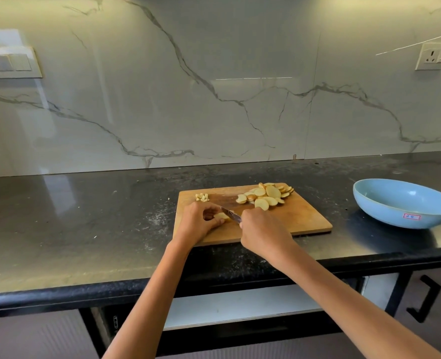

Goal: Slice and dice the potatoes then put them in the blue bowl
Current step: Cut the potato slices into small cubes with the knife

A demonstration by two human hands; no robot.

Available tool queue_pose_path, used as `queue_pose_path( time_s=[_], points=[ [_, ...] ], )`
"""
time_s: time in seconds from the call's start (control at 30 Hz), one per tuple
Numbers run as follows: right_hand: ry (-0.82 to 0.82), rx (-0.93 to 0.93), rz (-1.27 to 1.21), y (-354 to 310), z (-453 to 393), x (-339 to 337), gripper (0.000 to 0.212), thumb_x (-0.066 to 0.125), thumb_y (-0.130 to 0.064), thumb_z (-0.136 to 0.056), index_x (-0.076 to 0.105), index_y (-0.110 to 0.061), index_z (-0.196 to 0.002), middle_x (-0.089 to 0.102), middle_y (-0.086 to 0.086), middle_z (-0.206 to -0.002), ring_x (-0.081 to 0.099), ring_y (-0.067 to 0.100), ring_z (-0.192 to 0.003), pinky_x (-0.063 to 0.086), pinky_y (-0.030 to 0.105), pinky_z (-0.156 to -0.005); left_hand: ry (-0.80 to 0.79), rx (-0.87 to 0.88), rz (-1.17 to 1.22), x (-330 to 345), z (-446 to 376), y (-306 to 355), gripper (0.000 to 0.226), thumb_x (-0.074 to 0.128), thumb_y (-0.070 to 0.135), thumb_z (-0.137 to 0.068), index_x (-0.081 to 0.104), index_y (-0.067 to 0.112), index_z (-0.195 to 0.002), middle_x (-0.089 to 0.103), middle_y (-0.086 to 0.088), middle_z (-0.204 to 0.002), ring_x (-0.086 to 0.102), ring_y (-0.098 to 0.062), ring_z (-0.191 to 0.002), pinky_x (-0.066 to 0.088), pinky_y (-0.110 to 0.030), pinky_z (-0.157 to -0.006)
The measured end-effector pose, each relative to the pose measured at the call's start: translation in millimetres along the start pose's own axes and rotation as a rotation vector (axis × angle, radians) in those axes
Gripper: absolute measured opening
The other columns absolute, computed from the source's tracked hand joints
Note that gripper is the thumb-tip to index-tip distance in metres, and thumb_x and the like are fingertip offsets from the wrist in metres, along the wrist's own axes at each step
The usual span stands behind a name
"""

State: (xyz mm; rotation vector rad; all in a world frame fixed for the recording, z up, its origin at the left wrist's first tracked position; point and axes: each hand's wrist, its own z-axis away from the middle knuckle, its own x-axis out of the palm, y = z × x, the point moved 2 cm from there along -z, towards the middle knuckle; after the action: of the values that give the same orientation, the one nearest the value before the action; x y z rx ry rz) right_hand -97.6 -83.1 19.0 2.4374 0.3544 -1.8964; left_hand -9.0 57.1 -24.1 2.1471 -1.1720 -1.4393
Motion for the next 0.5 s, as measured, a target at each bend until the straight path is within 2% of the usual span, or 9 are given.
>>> queue_pose_path(
  time_s=[0.13,0.2,0.27,0.4,0.5],
  points=[
    [-0.005,-0.015,0.013,-3.6,0.0,3.0,0.015,0.051,-0.012,-0.094,0.059,-0.007,-0.105,0.063,0.009,-0.096,0.054,0.017,-0.073,0.036,0.024,-0.054,0.018,-0.002,0.017,0.4,-0.6,-1.2,0.029,0.076,0.012,-0.075,0.070,0.006,-0.103,0.071,-0.006,-0.097,0.064,-0.011,-0.085,0.049,-0.009,-0.075],
    [-0.012,-0.010,0.009,-5.3,-3.7,5.5,0.013,0.051,-0.011,-0.093,0.058,-0.006,-0.102,0.063,0.009,-0.095,0.051,0.016,-0.070,0.035,0.023,-0.051,0.016,-0.002,0.019,0.2,-0.9,-0.6,0.029,0.077,0.012,-0.074,0.070,0.005,-0.102,0.071,-0.006,-0.096,0.064,-0.011,-0.084,0.048,-0.007,-0.073],
    [-0.025,-0.007,0.003,-7.3,-7.8,6.4,0.012,0.052,-0.010,-0.092,0.059,-0.004,-0.101,0.063,0.009,-0.095,0.053,0.017,-0.071,0.038,0.025,-0.055,0.020,-0.002,0.022,-0.1,-1.9,0.1,0.029,0.077,0.011,-0.074,0.070,0.003,-0.101,0.070,-0.006,-0.095,0.063,-0.011,-0.083,0.046,-0.002,-0.070],
    [-0.030,-0.071,0.063,-10.5,-4.3,7.0,0.017,0.050,-0.008,-0.093,0.057,-0.007,-0.108,0.061,0.009,-0.103,0.061,0.021,-0.088,0.040,0.025,-0.063,0.031,-0.010,0.029,-0.7,-1.2,2.1,0.029,0.078,0.011,-0.073,0.071,0.002,-0.100,0.071,-0.009,-0.094,0.063,-0.011,-0.082,0.046,-0.002,-0.069],
    [-0.022,-0.104,0.094,-10.0,5.1,5.7,0.019,0.049,-0.008,-0.093,0.056,-0.007,-0.112,0.061,0.009,-0.106,0.060,0.021,-0.090,0.040,0.025,-0.065,0.022,-0.009,0.047,0.5,0.5,2.9,0.032,0.079,0.011,-0.071,0.070,0.001,-0.101,0.071,-0.010,-0.094,0.063,-0.010,-0.081,0.047,-0.003,-0.071]
  ],
)
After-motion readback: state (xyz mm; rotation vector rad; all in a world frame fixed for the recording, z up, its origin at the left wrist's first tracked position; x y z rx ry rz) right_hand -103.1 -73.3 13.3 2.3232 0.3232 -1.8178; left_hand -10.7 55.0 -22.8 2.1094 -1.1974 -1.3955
